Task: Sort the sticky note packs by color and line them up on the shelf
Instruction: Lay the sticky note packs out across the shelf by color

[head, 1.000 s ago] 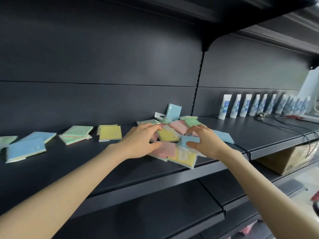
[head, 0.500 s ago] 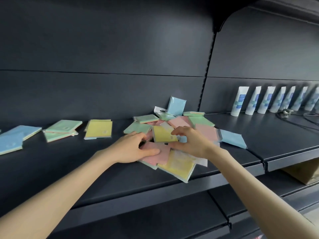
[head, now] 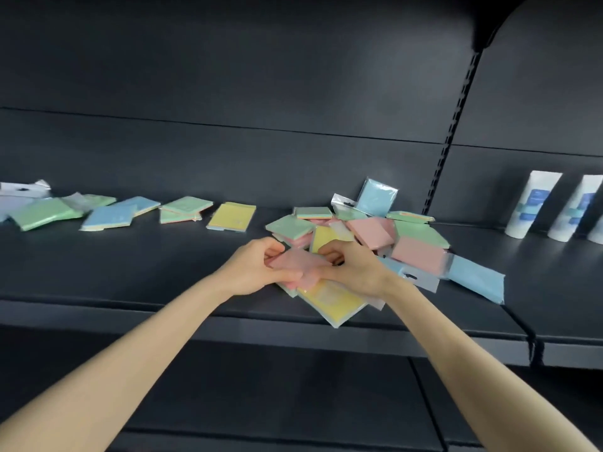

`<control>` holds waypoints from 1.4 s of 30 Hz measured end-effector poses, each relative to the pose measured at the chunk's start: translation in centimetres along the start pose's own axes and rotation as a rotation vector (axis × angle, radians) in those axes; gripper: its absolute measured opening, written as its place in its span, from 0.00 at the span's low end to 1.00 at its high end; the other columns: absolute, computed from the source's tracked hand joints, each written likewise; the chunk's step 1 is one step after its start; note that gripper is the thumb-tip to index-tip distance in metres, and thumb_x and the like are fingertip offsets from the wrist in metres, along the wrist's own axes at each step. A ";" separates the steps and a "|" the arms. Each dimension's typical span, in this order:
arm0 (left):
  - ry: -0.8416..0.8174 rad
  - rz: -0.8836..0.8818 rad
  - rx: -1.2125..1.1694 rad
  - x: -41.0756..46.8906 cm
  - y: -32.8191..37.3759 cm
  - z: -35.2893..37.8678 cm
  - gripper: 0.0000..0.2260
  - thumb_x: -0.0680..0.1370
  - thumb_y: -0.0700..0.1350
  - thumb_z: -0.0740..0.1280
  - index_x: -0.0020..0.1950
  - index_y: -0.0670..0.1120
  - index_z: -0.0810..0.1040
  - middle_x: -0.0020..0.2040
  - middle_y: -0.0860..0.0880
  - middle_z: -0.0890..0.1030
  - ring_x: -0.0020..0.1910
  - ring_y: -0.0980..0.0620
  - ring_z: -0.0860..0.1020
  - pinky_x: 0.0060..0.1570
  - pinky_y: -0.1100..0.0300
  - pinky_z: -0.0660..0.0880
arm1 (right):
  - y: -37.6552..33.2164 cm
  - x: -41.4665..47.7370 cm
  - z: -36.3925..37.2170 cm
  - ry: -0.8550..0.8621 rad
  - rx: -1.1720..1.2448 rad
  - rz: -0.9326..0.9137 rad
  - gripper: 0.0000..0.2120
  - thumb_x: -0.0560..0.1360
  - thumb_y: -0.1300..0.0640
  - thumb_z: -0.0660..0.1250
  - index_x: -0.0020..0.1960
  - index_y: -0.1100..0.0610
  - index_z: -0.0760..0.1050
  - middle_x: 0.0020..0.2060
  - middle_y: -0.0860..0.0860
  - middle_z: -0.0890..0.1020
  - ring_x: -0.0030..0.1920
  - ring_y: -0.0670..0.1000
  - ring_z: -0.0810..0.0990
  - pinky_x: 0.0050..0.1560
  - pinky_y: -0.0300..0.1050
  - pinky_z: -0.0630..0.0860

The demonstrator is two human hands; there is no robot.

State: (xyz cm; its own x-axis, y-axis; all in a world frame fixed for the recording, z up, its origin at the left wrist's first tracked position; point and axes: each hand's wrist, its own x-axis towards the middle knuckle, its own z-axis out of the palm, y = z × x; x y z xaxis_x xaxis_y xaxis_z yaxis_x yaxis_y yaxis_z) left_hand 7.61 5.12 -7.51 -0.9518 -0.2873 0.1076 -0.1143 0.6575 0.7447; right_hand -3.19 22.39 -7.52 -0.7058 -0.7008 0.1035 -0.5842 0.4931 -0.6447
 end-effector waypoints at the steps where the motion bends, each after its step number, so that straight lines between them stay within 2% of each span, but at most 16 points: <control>1: 0.034 -0.004 -0.031 -0.1 0.0 0.1 0.27 0.67 0.51 0.78 0.62 0.47 0.74 0.57 0.53 0.77 0.56 0.55 0.76 0.57 0.63 0.71 | 0.0 0.1 0.0 -0.013 0.039 -0.004 0.21 0.69 0.48 0.73 0.58 0.55 0.75 0.42 0.47 0.78 0.45 0.48 0.75 0.50 0.42 0.72; 4: 0.109 0.008 -0.099 -0.1 0.1 0.3 0.25 0.64 0.48 0.79 0.59 0.50 0.75 0.55 0.55 0.78 0.54 0.55 0.77 0.56 0.60 0.74 | 0.2 0.4 -0.2 -0.029 0.165 -0.022 0.21 0.69 0.52 0.75 0.55 0.62 0.75 0.39 0.48 0.75 0.41 0.48 0.73 0.46 0.42 0.71; 7: 0.147 0.004 -0.181 0.0 0.1 0.1 0.26 0.63 0.45 0.80 0.58 0.49 0.76 0.55 0.52 0.79 0.54 0.54 0.78 0.57 0.55 0.75 | 0.4 0.6 -0.3 -0.004 0.215 -0.064 0.16 0.71 0.56 0.73 0.56 0.60 0.76 0.42 0.47 0.80 0.43 0.48 0.78 0.46 0.43 0.75; 10: 0.182 -0.005 -0.246 0.0 0.1 -0.1 0.27 0.63 0.40 0.80 0.60 0.48 0.76 0.55 0.51 0.78 0.55 0.54 0.77 0.55 0.59 0.75 | 0.5 0.8 -0.4 0.050 0.236 -0.059 0.15 0.72 0.57 0.72 0.56 0.58 0.74 0.41 0.43 0.78 0.42 0.44 0.77 0.41 0.35 0.72; 13: 0.220 -0.031 -0.276 -0.1 0.4 -0.6 0.22 0.65 0.37 0.78 0.56 0.49 0.77 0.50 0.55 0.79 0.52 0.56 0.77 0.51 0.62 0.74 | 0.6 1.0 -0.4 0.086 0.279 -0.034 0.15 0.71 0.58 0.73 0.54 0.58 0.72 0.41 0.44 0.77 0.40 0.43 0.76 0.41 0.36 0.73; 16: 0.271 -0.048 -0.290 0.0 0.2 -1.3 0.12 0.66 0.36 0.77 0.46 0.45 0.81 0.45 0.49 0.83 0.47 0.51 0.81 0.51 0.52 0.77 | 0.7 1.1 -0.6 0.121 0.285 -0.028 0.14 0.70 0.59 0.73 0.51 0.58 0.71 0.43 0.50 0.79 0.43 0.50 0.78 0.48 0.47 0.76; 19: 0.307 -0.038 -0.307 -0.1 0.0 -1.6 0.11 0.68 0.35 0.75 0.48 0.37 0.80 0.46 0.41 0.84 0.50 0.42 0.81 0.55 0.42 0.75 | 0.6 1.1 -0.7 0.155 0.236 -0.061 0.11 0.71 0.59 0.73 0.46 0.57 0.71 0.42 0.52 0.78 0.41 0.51 0.76 0.44 0.44 0.75; 21: 0.315 -0.020 -0.335 -0.2 0.0 -1.6 0.10 0.70 0.35 0.73 0.50 0.38 0.80 0.47 0.43 0.84 0.50 0.43 0.81 0.55 0.46 0.76 | 0.5 1.0 -0.8 0.155 0.248 -0.076 0.10 0.71 0.60 0.72 0.42 0.56 0.70 0.37 0.49 0.74 0.37 0.48 0.73 0.39 0.38 0.71; 23: 0.319 -0.002 -0.370 -0.5 0.1 -1.6 0.08 0.73 0.37 0.71 0.51 0.44 0.79 0.47 0.47 0.84 0.49 0.47 0.82 0.52 0.51 0.78 | 0.1 0.9 -0.9 0.153 0.295 -0.096 0.10 0.72 0.60 0.72 0.40 0.56 0.69 0.35 0.49 0.75 0.37 0.49 0.73 0.40 0.39 0.71; 25: 0.335 0.017 -0.396 -0.7 0.1 -1.6 0.08 0.75 0.38 0.69 0.52 0.48 0.78 0.48 0.49 0.83 0.48 0.50 0.82 0.50 0.52 0.79 | -0.4 0.9 -1.0 0.144 0.373 -0.112 0.09 0.73 0.61 0.71 0.42 0.57 0.70 0.37 0.52 0.80 0.38 0.48 0.77 0.44 0.41 0.74; 28: 0.398 0.053 -0.407 -1.2 -0.1 -2.1 0.06 0.78 0.40 0.66 0.52 0.51 0.76 0.48 0.53 0.82 0.46 0.56 0.82 0.45 0.60 0.78 | -1.9 0.8 -1.1 0.156 0.468 -0.152 0.09 0.75 0.64 0.68 0.42 0.57 0.68 0.35 0.48 0.80 0.34 0.40 0.78 0.38 0.31 0.73; 30: 0.432 0.054 -0.420 -1.7 -0.5 -2.9 0.03 0.79 0.42 0.65 0.51 0.49 0.75 0.46 0.52 0.82 0.44 0.56 0.81 0.43 0.63 0.76 | -3.1 0.9 -0.9 0.165 0.513 -0.171 0.06 0.76 0.62 0.66 0.46 0.55 0.69 0.38 0.48 0.83 0.35 0.41 0.81 0.39 0.34 0.76; 32: 0.458 0.041 -0.429 -2.1 -1.2 -3.9 0.08 0.78 0.46 0.65 0.53 0.43 0.75 0.45 0.46 0.80 0.45 0.49 0.79 0.46 0.55 0.74 | -4.5 1.2 -0.3 0.178 0.520 -0.171 0.05 0.77 0.60 0.65 0.48 0.54 0.69 0.41 0.48 0.83 0.38 0.43 0.81 0.41 0.36 0.76; 34: 0.474 0.044 -0.436 -2.5 -2.0 -5.2 0.12 0.78 0.47 0.65 0.56 0.40 0.75 0.46 0.44 0.79 0.45 0.48 0.78 0.45 0.53 0.72 | -6.0 1.6 0.4 0.187 0.530 -0.169 0.04 0.78 0.59 0.63 0.50 0.56 0.68 0.43 0.49 0.82 0.41 0.44 0.80 0.42 0.36 0.75; 39: 0.511 0.067 -0.412 -3.8 -4.4 -9.2 0.05 0.81 0.47 0.61 0.53 0.48 0.74 0.46 0.52 0.79 0.43 0.59 0.78 0.38 0.65 0.73 | -10.2 3.5 3.0 0.237 0.543 -0.177 0.04 0.79 0.60 0.61 0.53 0.58 0.68 0.45 0.52 0.81 0.42 0.48 0.79 0.41 0.39 0.73; 42: 0.509 0.059 -0.377 -4.7 -7.1 -12.4 0.09 0.81 0.49 0.59 0.55 0.46 0.74 0.48 0.49 0.79 0.43 0.56 0.77 0.36 0.65 0.70 | -13.1 5.1 5.6 0.285 0.520 -0.194 0.02 0.79 0.59 0.62 0.51 0.56 0.69 0.44 0.53 0.81 0.41 0.48 0.78 0.39 0.40 0.72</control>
State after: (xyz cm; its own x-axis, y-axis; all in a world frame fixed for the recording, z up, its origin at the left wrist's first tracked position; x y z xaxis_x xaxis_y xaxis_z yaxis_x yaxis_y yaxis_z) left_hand 16.43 -6.85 -5.12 -0.6882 -0.6142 0.3862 0.1307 0.4186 0.8987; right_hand 3.05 9.48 -2.78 -0.7277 -0.5518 0.4075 -0.4913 0.0048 -0.8710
